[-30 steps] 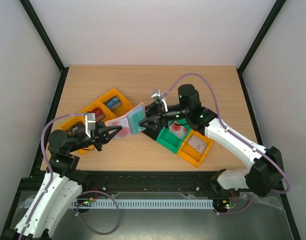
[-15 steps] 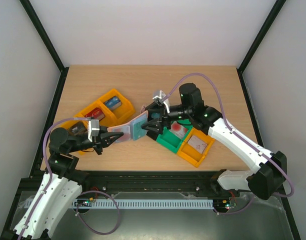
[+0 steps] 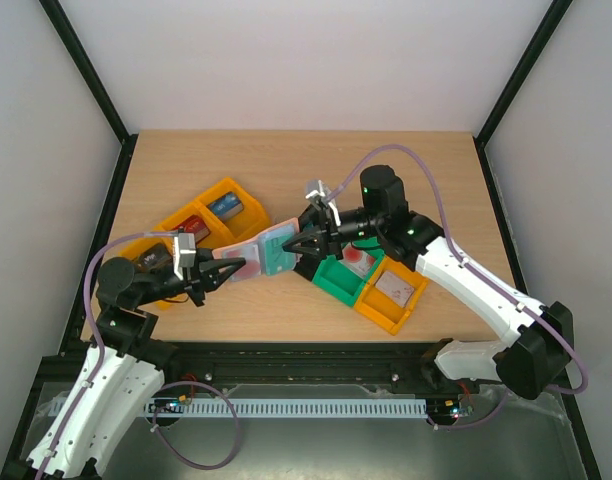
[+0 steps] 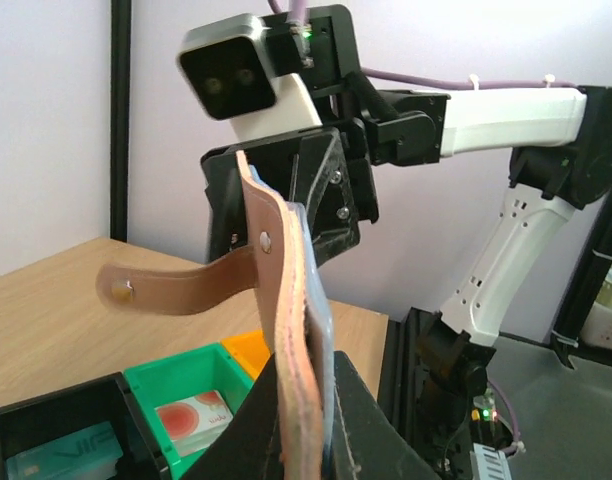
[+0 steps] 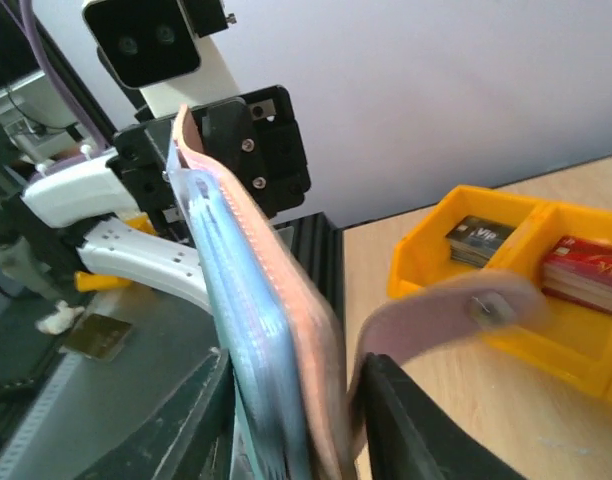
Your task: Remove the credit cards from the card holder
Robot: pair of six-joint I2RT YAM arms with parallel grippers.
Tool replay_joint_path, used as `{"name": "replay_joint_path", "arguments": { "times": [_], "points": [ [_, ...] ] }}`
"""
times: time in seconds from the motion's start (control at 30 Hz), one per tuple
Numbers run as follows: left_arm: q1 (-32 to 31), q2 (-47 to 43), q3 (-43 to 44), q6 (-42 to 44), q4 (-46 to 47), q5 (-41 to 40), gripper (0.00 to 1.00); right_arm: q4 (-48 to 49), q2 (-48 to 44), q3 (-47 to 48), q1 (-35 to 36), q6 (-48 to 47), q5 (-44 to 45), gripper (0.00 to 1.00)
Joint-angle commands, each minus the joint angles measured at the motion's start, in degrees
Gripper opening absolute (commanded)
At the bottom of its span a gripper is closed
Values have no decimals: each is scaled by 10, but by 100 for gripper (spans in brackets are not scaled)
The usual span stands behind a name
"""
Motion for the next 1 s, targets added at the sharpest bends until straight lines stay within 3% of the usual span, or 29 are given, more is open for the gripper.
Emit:
{"name": "replay_joint_path", "arguments": {
  "times": [0.0, 0.13, 0.23, 0.27, 0.4, 0.5, 0.6, 0.7, 0.8, 0.87, 0.97],
  "points": [
    [-2, 0, -10, -32, 42, -33, 2, 51, 1, -9, 4, 40, -46, 25],
    [-1, 3, -16, -56, 44, -72, 2, 41, 7, -8, 4, 43, -48, 6],
    [0, 3, -21, -69, 27, -125, 2, 48, 5, -12, 4, 56, -21, 2],
    [0, 3, -21, -73, 11, -159, 9, 51, 3, -14, 4, 60, -7, 2],
    [12, 6, -18, -69, -70, -304, 53, 55, -8, -19, 3, 93, 108, 2],
    [24, -2, -11, -43, -99, -365, 68, 64, -9, -25, 3, 147, 212, 2],
    [31, -13, 0, -8, -92, -360, 79, 59, 8, -15, 3, 209, 280, 2],
    [36, -28, 6, 3, -62, -338, 78, 46, 26, -3, 5, 253, 328, 2],
    [37, -39, -6, -8, -6, -241, 62, 53, 28, -4, 18, 262, 352, 2],
    [33, -32, -23, -59, 27, -185, 49, 71, 28, -7, 34, 252, 332, 2],
    [13, -1, -41, -115, 18, -171, 32, 88, 32, -4, 57, 228, 284, 2]
  ]
}}
